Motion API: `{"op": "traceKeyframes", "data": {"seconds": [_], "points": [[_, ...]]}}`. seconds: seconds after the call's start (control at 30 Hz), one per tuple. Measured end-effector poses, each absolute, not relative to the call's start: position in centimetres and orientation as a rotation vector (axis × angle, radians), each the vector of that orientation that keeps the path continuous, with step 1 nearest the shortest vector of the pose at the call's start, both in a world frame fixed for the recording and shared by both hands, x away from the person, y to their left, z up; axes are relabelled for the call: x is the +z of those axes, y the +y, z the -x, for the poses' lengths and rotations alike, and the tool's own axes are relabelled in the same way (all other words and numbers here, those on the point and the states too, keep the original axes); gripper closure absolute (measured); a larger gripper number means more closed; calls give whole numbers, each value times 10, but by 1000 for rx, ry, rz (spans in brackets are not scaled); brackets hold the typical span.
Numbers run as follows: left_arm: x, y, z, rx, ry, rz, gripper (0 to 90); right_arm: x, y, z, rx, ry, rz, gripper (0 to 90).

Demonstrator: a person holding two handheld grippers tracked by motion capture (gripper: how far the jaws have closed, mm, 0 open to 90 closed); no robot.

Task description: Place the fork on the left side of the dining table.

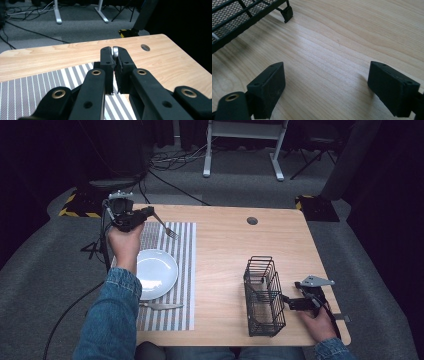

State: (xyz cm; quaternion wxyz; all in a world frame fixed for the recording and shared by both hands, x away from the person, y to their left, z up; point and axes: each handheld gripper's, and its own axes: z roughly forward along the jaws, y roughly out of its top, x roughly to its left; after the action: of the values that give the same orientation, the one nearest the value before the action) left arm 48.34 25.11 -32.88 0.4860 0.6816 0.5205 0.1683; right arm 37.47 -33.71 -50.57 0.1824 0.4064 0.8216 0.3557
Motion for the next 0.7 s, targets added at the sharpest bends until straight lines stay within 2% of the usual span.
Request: {"op": "traceKeyframes", "data": {"seconds": [0.7], "points": [[-365,242,-508,367,1401,-1694,856,-506,-337,-375,1003,2318,-1147,147]]}}
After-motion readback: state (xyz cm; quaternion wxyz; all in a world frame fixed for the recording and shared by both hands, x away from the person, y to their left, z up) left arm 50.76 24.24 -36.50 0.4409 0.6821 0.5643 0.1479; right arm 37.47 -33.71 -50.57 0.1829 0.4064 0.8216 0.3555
